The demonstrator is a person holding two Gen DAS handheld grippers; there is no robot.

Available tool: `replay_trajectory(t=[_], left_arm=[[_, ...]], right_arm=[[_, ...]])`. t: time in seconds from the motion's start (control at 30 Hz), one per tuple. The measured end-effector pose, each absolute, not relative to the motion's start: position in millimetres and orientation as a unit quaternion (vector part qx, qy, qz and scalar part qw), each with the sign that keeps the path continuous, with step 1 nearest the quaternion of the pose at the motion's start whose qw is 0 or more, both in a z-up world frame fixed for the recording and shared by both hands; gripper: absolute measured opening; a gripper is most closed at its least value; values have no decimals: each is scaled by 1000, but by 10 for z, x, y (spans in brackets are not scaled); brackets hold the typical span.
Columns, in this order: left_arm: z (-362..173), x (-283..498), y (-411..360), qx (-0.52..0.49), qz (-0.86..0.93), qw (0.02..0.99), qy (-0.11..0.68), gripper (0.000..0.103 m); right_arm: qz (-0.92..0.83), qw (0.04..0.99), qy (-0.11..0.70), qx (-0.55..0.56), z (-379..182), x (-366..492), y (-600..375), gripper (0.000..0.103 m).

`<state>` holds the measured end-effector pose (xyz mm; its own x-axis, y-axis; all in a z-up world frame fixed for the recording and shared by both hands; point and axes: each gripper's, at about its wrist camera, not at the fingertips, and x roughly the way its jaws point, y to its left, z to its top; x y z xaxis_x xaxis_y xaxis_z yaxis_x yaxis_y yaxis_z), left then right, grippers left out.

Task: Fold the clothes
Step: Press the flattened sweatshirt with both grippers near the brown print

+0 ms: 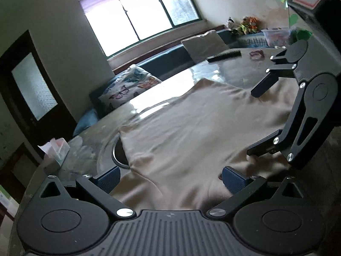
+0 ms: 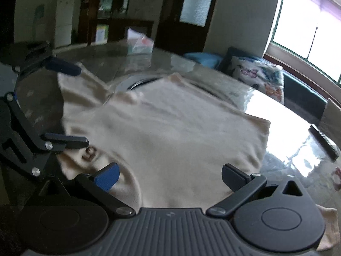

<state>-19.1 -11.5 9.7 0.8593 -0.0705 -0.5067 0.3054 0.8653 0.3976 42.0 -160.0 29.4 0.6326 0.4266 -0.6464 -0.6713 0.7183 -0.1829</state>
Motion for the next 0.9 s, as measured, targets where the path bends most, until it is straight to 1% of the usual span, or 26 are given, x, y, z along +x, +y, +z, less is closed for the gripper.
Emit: replay_trajectory(t=[0.1,0.33,0.47,0.73,0.9], left_arm=[[36,-221,-111,240,-109,931,254,103],[132,-237,12,211,-97,941,246,103],[62,-232,16,216,-96,936,261,103],[215,-115,-42,209,-89,944,240,103],[265,31,-223,205,-94,947,229,103]], right_arm=[[317,877,300,-203,261,376,-1645,103],[314,883,285,-203,377,288,-1717,103],[313,877,306,-200,257,277,-1723,103],[283,902,290,-147,420,219,-2045,103],[243,909,311,-134,318,273,-2216,103]])
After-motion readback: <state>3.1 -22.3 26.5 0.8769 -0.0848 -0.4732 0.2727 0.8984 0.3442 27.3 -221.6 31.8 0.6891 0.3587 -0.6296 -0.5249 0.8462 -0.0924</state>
